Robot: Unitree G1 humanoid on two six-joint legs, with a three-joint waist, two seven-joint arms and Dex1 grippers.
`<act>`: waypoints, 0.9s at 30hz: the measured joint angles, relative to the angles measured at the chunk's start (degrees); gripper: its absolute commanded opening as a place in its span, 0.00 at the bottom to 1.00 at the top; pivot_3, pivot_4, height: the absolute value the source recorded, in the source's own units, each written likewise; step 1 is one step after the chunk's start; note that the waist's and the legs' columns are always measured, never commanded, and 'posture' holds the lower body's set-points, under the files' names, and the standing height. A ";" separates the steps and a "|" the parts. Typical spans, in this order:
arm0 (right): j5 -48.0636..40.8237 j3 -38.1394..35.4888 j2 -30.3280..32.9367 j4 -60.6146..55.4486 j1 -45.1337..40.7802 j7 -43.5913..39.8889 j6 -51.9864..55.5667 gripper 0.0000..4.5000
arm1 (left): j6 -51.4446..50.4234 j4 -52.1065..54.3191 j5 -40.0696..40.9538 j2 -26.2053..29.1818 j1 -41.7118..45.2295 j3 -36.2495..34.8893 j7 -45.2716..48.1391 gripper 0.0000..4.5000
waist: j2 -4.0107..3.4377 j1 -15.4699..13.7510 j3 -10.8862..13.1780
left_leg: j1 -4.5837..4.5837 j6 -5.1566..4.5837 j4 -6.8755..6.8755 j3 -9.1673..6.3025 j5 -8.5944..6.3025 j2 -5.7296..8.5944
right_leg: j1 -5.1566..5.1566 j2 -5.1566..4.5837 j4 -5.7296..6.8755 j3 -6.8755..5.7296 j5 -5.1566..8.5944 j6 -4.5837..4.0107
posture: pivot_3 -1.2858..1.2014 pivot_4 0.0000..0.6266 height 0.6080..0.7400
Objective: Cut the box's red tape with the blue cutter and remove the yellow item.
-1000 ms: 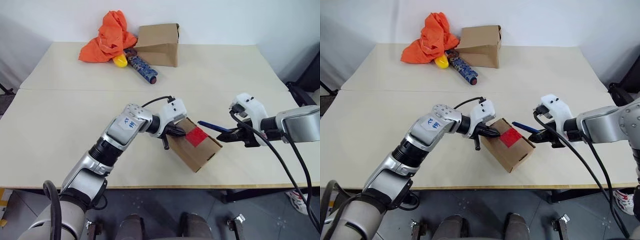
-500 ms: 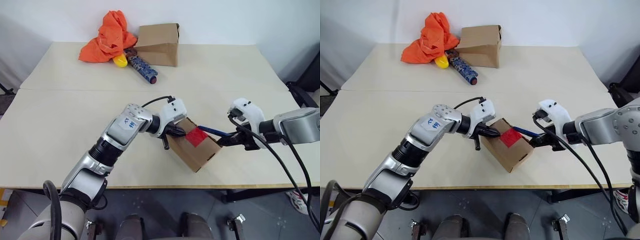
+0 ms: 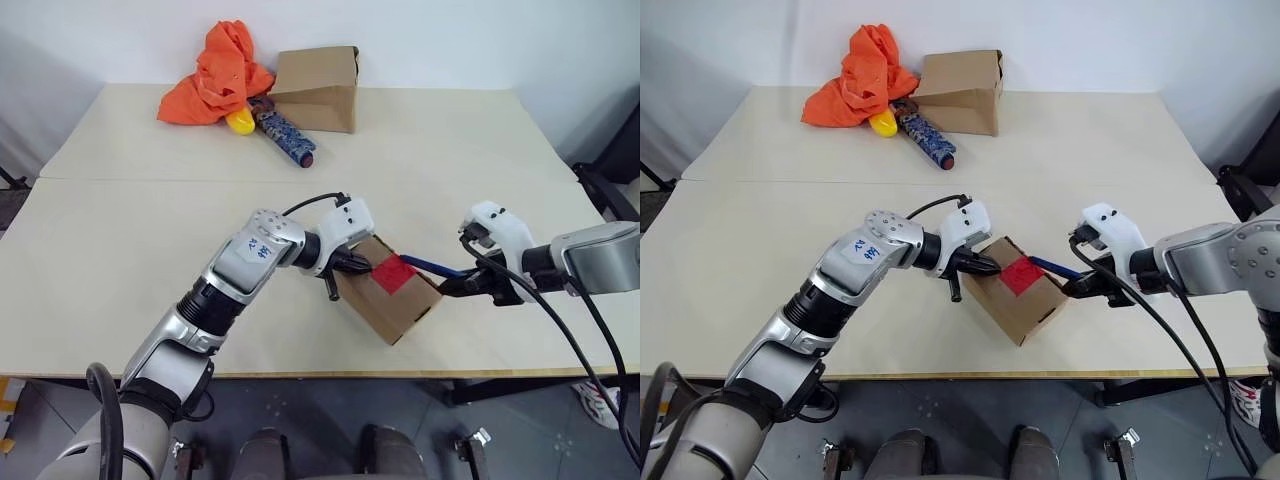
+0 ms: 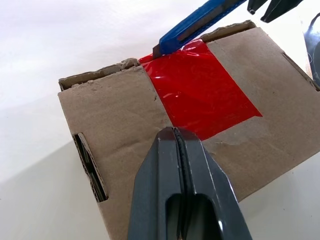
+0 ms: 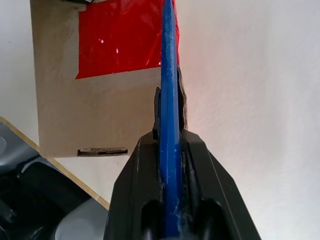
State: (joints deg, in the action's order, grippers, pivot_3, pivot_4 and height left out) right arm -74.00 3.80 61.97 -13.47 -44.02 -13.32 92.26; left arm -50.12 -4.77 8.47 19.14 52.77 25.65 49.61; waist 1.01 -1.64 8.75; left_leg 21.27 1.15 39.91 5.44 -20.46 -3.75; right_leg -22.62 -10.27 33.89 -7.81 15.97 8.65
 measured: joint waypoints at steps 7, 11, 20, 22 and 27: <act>-0.59 3.25 1.27 1.36 -2.60 -1.03 -0.02 0.03 | -0.29 0.58 0.00 0.02 -0.35 -0.03 -0.46 0.00 | -0.01 0.03 0.00 | -0.02 0.00 -0.01 0.00 -0.01 0.00 | 0.00 0.00 -0.03 0.00 0.00 0.00 | 0.52 0.24 1.00; -0.73 7.23 2.49 3.06 -6.33 -2.91 0.01 0.03 | -0.53 0.89 0.00 -0.02 -0.45 -0.07 -0.72 0.00 | -0.09 0.04 -0.01 | -0.02 0.00 0.00 -0.01 -0.01 0.00 | 0.00 0.00 -0.04 0.00 0.00 -0.01 | 0.52 0.24 1.00; -0.72 18.35 4.59 7.37 -15.54 -7.24 -0.12 0.03 | -0.54 1.05 0.01 -0.51 -0.77 -0.31 -1.26 0.00 | -0.15 0.13 0.00 | 0.00 0.01 -0.04 0.01 -0.04 0.00 | -0.02 0.00 -0.05 0.00 0.00 -0.01 | 0.52 0.24 1.00; -0.72 21.21 5.06 8.46 -17.52 -8.14 -0.33 0.03 | -0.55 1.06 0.01 -0.62 -0.86 -0.37 -1.34 0.00 | -0.15 0.12 0.00 | 0.00 0.02 -0.04 0.01 -0.04 0.00 | -0.02 0.00 -0.05 0.00 0.00 -0.01 | 0.52 0.24 1.00; -0.60 28.21 6.60 9.75 -21.56 -11.02 -1.03 0.03 | -0.55 1.15 0.01 -0.94 -1.14 -0.65 -1.45 0.00 | -0.16 0.01 0.00 | 0.03 0.02 -0.04 0.00 -0.05 0.00 | -0.03 0.00 -0.06 -0.02 0.00 -0.01 | 0.52 0.24 1.00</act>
State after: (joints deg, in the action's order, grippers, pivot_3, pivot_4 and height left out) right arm -74.59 32.01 68.57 -3.71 -65.58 -24.33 91.22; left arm -50.66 -3.63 8.48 18.19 51.64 25.01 48.17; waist 0.84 -1.63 8.75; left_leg 21.30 1.18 39.87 5.44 -20.52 -3.75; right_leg -22.65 -10.27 33.83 -7.82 15.98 8.65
